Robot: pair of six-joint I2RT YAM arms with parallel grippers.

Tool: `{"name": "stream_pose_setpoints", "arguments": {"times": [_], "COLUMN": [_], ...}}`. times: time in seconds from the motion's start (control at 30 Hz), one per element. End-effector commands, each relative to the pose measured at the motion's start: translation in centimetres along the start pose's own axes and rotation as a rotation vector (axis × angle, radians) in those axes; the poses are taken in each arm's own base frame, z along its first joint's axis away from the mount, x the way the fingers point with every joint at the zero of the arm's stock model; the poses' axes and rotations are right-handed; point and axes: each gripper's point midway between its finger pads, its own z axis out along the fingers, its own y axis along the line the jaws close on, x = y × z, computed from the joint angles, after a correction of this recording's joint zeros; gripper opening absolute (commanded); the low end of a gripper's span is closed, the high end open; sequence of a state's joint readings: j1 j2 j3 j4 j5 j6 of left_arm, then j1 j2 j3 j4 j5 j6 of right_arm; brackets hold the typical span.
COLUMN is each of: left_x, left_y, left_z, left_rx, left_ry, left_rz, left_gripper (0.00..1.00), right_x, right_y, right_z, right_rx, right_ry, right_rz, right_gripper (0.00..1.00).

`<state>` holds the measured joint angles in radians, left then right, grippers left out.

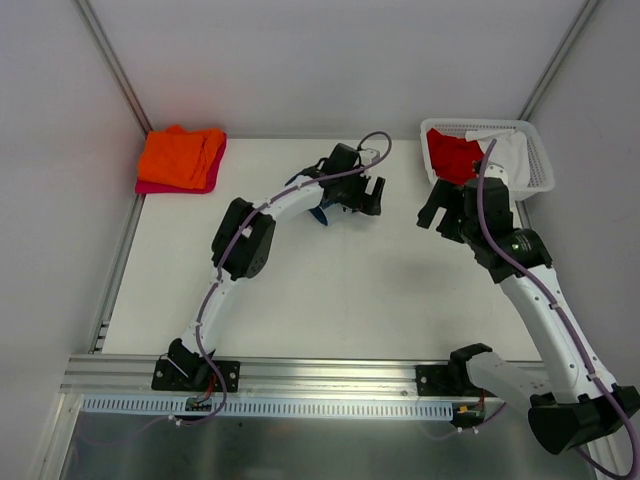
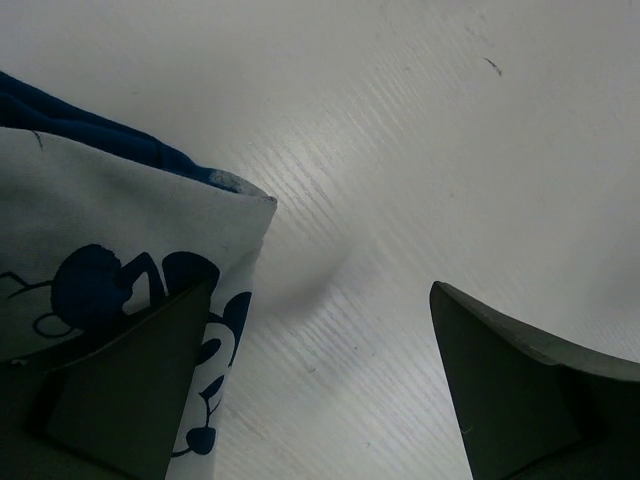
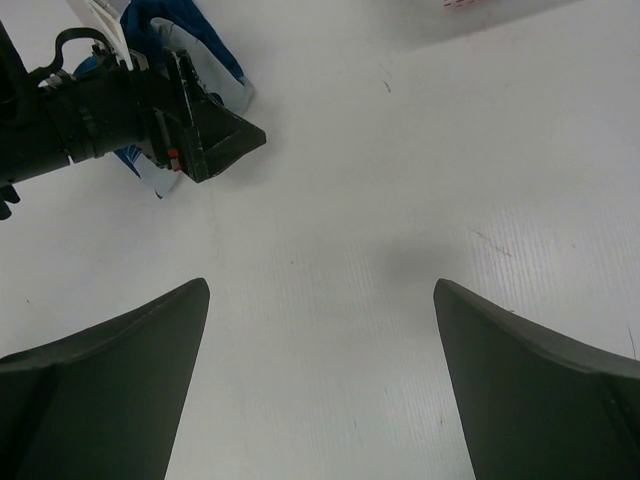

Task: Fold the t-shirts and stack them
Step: Fold the long partially folded tshirt into a neat square

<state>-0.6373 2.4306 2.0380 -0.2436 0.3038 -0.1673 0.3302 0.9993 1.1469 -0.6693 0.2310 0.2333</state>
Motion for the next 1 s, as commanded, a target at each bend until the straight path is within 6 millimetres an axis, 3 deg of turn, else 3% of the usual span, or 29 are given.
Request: {"name": "stream_pose_setpoints", "arguments": {"times": [0.0,0.2,0.3,0.47,0.57,0.97], "left_x": [-5.1,-8.3,-8.4,-6.7,-5.9,-4.6], "left_y": [-0.9,-1.8,-0.7,1.5,1.6,4.1], "left_z": [-5.1,-7.0,-6.7,-5.6,-5.2,-4.4], "left_rx": [0.015,0.05,0.03,0.022,0.028,-0.036], "left_ry": [-0.112,-0.189,-0.19,-0.151,-0.137,-0.133], "left_rz": [0.054,0.081,0.077,0.032,0.022,0.014], "left_gripper": [0.94,0.95,0.95,0.94,0.94,0.94], "right_x": [0.4,1.3,1.4,1.2,1.2,1.7], "right_y": [0.4,0.9,1.1,0.8,0.8,0.8], "right_z": [0.3,1.5,1.7,1.4,1.3,1.2], "right_rx": [0.0,0.001,0.002,0.007,0.009,0.005], "right_ry": [0.01,0.042,0.046,0.034,0.033,0.034], "right_rz": [-0.006,-0.024,-0.028,-0.033,-0.031,-0.032], "right_gripper": [0.99,1.0,0.99,1.0,1.0,1.0]}}
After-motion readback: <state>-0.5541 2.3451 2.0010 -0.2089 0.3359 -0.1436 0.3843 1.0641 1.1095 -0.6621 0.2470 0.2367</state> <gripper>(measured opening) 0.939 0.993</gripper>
